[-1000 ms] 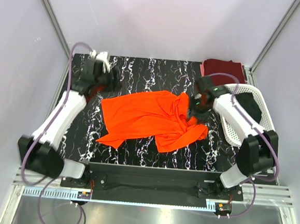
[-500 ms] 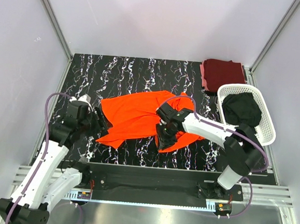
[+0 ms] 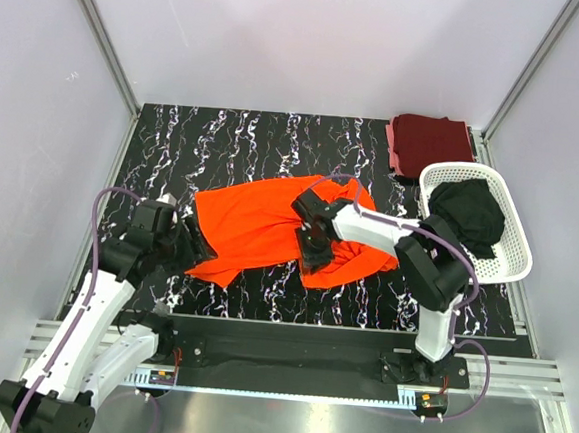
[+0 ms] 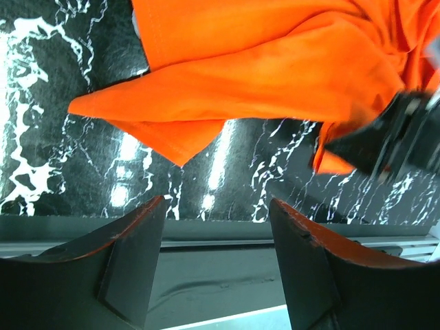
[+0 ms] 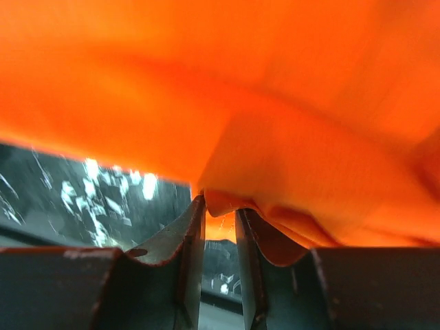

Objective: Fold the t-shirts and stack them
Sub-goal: Flatten the tshirt out

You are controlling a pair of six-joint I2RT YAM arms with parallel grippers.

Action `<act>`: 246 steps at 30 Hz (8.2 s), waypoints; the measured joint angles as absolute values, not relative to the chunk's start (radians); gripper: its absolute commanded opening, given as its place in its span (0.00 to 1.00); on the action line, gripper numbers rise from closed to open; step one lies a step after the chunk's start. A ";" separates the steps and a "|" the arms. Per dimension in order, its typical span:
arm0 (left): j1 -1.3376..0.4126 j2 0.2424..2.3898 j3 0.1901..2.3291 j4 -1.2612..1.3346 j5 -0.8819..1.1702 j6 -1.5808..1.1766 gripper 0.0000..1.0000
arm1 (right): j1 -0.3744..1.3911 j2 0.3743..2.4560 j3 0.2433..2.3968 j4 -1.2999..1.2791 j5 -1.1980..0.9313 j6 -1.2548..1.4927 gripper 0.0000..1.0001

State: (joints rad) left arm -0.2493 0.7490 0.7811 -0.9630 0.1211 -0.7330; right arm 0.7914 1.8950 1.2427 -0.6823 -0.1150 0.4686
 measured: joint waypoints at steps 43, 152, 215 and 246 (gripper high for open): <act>-0.249 0.779 0.757 -1.093 -0.010 -0.883 0.64 | 0.828 1.893 1.282 -0.727 -0.151 0.396 0.48; -0.007 0.950 1.732 -0.952 -0.292 -0.687 0.00 | 0.868 1.095 1.879 -1.330 0.503 0.411 0.00; 0.187 0.873 1.837 -0.126 0.049 -0.663 0.00 | 0.463 1.072 2.242 -0.466 0.162 -0.134 0.00; 0.189 1.543 1.892 0.141 -0.005 -0.631 0.00 | 0.362 1.876 2.468 -0.165 0.100 -0.217 0.00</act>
